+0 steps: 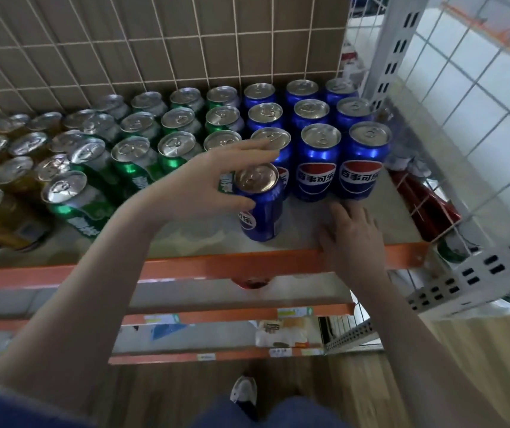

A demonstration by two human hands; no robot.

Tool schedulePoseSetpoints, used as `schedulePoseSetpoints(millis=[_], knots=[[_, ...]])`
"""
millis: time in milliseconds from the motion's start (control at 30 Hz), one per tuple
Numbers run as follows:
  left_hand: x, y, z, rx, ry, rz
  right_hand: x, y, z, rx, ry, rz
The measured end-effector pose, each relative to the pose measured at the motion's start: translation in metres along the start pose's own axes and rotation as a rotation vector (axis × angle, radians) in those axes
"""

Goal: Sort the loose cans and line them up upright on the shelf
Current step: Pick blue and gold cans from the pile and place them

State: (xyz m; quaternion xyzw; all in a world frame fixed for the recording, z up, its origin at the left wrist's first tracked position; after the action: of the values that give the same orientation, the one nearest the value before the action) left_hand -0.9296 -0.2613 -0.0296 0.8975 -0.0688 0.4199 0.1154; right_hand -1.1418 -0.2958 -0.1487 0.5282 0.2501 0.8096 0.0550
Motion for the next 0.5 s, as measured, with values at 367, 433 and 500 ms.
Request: schedulePoseSetpoints(millis=[367, 433, 500], knots=[[-0.006, 0.021, -0.011, -0.074, 0.542, -0.087, -0.001, 0.0, 0.002, -0.003, 0.005, -0.003], [-0.008, 0.019, -0.01, -0.012, 0.588, -0.152, -0.001, -0.001, 0.001, 0.002, -0.009, -0.01], [-0.007, 0.016, -0.007, -0.013, 0.463, -0.13, -0.001, -0.002, 0.001, 0.004, -0.022, -0.008]])
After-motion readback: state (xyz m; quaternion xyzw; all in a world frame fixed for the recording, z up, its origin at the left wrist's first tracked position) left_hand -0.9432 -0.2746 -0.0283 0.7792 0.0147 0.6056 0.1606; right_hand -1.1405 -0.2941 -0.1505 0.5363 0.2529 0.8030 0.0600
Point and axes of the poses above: each hand's wrist, its own y-axis towards the middle knuckle, its own x-axis out of the back of the hand, z = x × y, the point moved 4 cm from there along y, towards the middle knuckle, and after that the axes turned 9 degrees about -z, right-handed, at the moved point
